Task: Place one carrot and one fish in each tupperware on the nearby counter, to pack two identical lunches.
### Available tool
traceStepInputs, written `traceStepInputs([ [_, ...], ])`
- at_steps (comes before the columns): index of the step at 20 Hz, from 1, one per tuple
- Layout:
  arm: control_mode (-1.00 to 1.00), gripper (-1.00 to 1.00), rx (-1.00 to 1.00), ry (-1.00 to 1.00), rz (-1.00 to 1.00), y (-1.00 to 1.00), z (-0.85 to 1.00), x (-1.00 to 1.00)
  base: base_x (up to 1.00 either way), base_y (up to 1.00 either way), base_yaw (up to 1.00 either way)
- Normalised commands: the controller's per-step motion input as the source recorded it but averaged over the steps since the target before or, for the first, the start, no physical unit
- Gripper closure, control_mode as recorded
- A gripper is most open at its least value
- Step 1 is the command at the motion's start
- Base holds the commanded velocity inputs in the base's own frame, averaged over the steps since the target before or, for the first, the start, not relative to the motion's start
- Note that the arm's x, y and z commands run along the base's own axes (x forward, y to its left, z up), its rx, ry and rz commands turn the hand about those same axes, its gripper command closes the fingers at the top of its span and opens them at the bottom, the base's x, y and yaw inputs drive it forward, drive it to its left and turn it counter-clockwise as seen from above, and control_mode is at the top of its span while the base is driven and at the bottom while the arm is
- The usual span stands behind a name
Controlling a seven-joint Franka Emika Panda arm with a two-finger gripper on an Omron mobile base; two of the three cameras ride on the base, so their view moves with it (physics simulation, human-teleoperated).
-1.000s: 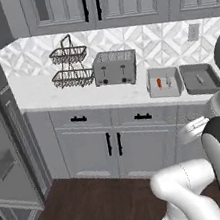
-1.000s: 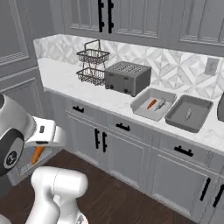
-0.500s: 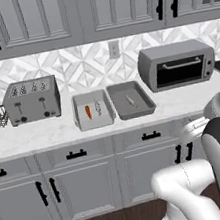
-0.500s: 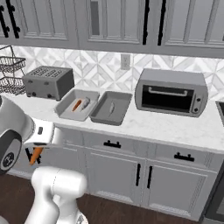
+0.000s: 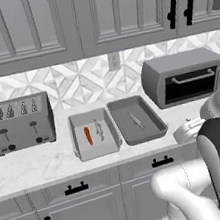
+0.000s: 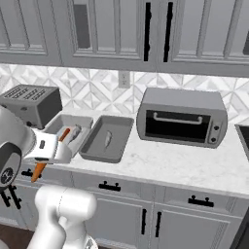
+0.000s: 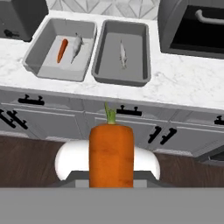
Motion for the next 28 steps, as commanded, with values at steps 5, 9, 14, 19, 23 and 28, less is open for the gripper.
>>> traceStepInputs([
  [5,1.00,1.00,0.00,0.00,0.00,0.00,0.00,0.00,0.26,0.38,-0.35],
  [9,1.00,1.00,0.00,0.00,0.00,0.00,0.00,0.00,0.44,0.22,-0.07],
  [14,1.00,1.00,0.00,0.00,0.00,0.00,0.00,0.00,0.58,0.08,0.00],
  [19,-1.00,1.00,0.00,0.00,0.00,0.00,-0.02,0.23,0.29,0.03,0.00],
  [23,-1.00,1.00,0.00,0.00,0.00,0.04,-0.11,0.71,0.00,0.00,0.00],
  [28,-1.00,1.00,0.02,0.02,0.00,-0.01,-0.57,0.94,0.00,0.00,0.00],
])
